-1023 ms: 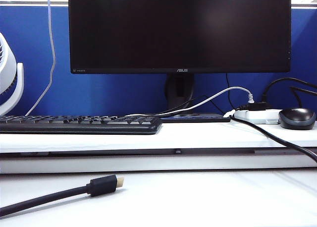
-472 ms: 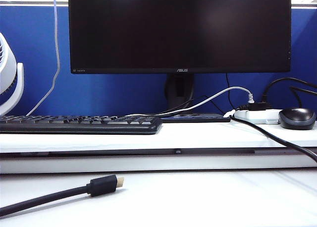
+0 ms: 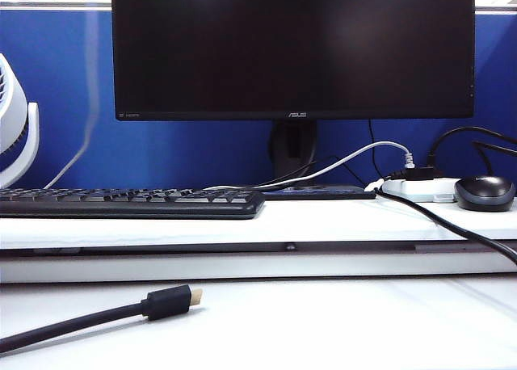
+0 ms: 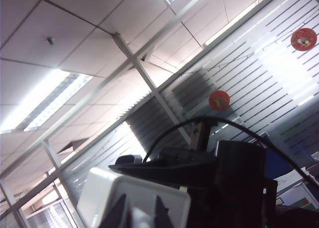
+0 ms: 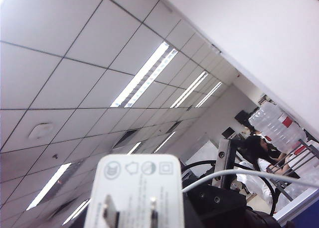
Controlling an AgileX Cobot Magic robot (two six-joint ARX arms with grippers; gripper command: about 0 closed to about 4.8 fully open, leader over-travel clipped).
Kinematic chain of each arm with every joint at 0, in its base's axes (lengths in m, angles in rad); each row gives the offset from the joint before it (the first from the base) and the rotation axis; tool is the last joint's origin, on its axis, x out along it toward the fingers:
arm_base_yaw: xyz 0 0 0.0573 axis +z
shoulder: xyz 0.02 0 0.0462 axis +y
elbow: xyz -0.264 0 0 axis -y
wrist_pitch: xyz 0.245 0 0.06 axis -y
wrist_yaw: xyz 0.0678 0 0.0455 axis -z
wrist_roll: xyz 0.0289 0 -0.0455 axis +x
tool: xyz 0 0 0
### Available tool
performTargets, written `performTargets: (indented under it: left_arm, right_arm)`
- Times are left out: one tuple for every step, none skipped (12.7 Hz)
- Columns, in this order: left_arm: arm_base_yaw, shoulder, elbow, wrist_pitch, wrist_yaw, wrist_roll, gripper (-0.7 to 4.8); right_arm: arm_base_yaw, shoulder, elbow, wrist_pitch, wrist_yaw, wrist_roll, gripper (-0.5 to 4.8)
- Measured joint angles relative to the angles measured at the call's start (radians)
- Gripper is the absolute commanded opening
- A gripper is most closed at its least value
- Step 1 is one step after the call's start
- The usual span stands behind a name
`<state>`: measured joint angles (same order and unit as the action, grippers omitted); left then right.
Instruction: Pick up the Type-C charging cable and the charging base, insert one end of the Type-C charger into the corresponding slot on the base, and finally place the plugged-in charger back on the table.
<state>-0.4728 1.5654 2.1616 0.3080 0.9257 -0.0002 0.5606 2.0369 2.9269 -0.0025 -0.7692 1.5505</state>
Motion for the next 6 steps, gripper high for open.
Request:
performTargets:
  left_arm:
    - [-0.001,0.001,0.000,-0.005,0.033,0.002,2.96]
    - [-0.002,0.002,-0.001,-0.010,0.043,0.004,2.96]
    - [-0.003,0.002,-0.001,-0.011,0.034,0.003,3.82]
    - [0.051,-0.018,-0.008,-0.006,-0.014,0.011,4.09]
    - [0.068,-0.019,-0.008,-0.012,-0.032,0.011,4.09]
    - [0.068,-0.019,-0.008,-0.017,-0.045,0.010,4.09]
  right_arm:
    - [0.000,0.001,-0.001,-0.006,0.020,0.000,-0.05]
    - [0.000,0.004,-0.002,-0.008,0.037,0.000,-0.05]
    - [0.000,0.005,-0.002,-0.016,0.034,0.000,-0.05]
    - [0.004,-0.013,-0.007,-0.040,0.042,0.000,-0.05]
    - [0.005,-0.014,-0.007,-0.040,0.033,-0.001,-0.05]
    - [0.010,-0.015,-0.008,-0.040,0.024,-0.001,-0.05]
